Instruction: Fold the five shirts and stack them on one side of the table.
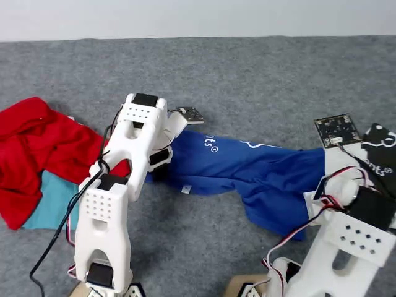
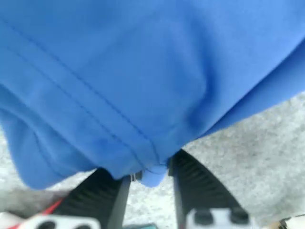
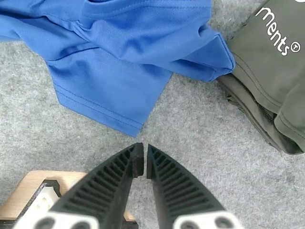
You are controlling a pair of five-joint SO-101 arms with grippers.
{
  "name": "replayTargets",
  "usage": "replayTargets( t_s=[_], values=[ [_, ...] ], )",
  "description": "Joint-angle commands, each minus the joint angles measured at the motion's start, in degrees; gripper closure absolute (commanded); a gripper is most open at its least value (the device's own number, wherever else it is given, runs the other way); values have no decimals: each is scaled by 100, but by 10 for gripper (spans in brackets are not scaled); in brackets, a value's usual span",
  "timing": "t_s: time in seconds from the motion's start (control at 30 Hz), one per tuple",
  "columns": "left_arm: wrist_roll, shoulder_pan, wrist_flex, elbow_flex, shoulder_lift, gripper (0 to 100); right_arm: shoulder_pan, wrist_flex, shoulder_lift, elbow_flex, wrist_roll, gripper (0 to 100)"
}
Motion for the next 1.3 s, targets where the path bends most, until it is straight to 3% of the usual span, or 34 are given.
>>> replayTargets(
  t_s=[0.0, 0.23, 0.43, 0.6, 0.8, 1.13, 1.27],
  values=[
    [26, -26, 176, -163, -44, 949, -22, 180, -84, -35, -35, 969],
    [105, -35, 176, -154, -413, 998, -40, 180, -31, 26, -53, 973],
    [677, -149, 176, -110, -1363, 998, -57, 40, -31, 1125, -35, 970],
    [1495, -211, 167, -66, -1811, 998, -57, -488, -22, 1451, -35, 961],
    [1864, -308, 176, -13, -1969, 998, -40, -1604, -22, 2769, -70, 764],
    [1934, -316, 176, -22, -1925, 998, -110, -3099, -22, 4237, -536, 759],
    [1934, -325, 167, -22, -1925, 998, -716, -3187, -22, 4334, -589, 760]
  ],
)
